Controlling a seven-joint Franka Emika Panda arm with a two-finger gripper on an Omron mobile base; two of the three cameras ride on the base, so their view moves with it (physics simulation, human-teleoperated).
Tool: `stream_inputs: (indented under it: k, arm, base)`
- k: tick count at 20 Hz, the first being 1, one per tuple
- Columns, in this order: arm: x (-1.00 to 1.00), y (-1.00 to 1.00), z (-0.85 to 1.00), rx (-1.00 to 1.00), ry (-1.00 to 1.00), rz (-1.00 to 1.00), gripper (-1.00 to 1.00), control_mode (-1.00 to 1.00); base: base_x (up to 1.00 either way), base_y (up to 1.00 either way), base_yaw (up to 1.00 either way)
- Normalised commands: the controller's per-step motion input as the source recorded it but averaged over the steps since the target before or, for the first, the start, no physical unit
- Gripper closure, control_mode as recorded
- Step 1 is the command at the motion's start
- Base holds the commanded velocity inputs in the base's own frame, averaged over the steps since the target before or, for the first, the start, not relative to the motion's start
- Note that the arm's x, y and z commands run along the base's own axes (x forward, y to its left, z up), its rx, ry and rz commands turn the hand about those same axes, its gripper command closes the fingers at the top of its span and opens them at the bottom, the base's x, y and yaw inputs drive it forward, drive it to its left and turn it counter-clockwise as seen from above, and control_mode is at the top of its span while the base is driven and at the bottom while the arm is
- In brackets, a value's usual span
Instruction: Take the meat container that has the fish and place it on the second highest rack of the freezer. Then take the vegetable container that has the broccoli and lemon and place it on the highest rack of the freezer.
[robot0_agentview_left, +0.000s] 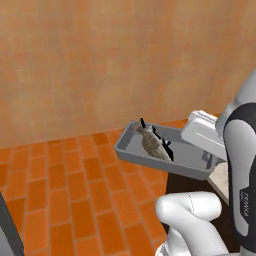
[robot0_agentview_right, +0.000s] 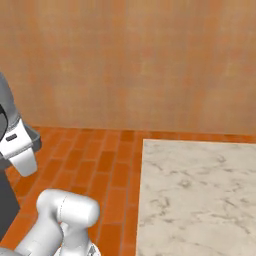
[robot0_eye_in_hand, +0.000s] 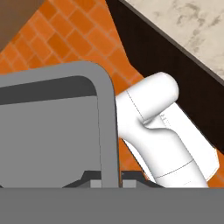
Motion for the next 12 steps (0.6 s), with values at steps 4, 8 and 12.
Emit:
stream_inputs:
  k: [4, 8, 12]
  arm:
    - [0.00, 0.00, 0.00, 0.00, 0.00, 0.00, 1.00, 1.00]
    - [0.00, 0.00, 0.00, 0.00, 0.00, 0.00, 1.00, 1.00]
    - [0.00, 0.00, 0.00, 0.00, 0.00, 0.00, 1.00, 1.00]
  base:
    - [1.00, 0.10, 0.12]
    - [1.00, 0.16, 0.51]
    - [0.96, 0.09, 0.74]
